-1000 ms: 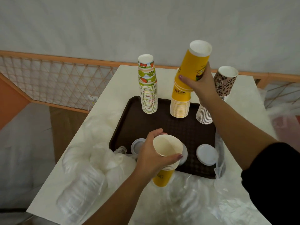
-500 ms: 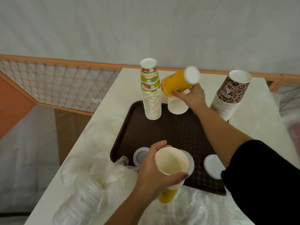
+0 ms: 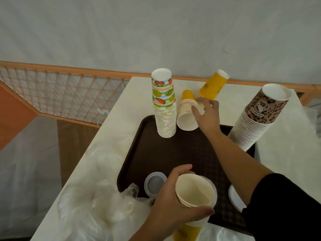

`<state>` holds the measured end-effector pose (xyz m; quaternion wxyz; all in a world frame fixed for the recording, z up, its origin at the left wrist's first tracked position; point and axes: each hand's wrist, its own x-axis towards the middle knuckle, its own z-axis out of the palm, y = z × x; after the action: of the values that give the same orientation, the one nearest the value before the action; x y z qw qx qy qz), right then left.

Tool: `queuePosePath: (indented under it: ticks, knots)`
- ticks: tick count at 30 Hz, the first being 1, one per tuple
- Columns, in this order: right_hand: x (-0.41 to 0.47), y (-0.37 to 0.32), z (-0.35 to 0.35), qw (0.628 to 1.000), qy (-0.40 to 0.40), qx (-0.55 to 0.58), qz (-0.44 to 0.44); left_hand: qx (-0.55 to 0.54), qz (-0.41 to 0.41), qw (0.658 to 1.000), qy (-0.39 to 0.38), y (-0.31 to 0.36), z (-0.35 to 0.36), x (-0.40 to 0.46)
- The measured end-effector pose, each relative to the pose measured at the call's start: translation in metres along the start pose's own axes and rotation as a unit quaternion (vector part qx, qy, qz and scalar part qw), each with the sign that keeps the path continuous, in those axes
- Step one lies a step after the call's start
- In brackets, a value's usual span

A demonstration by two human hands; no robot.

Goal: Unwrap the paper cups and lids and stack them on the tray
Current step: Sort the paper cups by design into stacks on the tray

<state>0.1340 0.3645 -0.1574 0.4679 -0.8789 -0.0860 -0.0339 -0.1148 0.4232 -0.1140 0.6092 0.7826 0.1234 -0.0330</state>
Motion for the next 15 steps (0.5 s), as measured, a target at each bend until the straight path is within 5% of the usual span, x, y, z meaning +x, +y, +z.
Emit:
queuePosePath:
  ticks: [3, 7, 15]
  knots:
    - [0.013, -0.014, 0.003, 0.992, -0.107, -0.052, 0.034, -0.023, -0.038, 0.999, 0.021, -0.006, -0.002, 0.006]
    - [0.042, -0.019, 0.015, 0.963, -0.183, -0.034, 0.197, -0.05, -0.13, 0.99, 0.023, -0.012, -0.008, 0.021]
    - [0.063, -0.008, 0.035, 0.941, -0.2, 0.081, 0.262, -0.077, -0.205, 0.975, 0.038, -0.028, -0.016, 0.042]
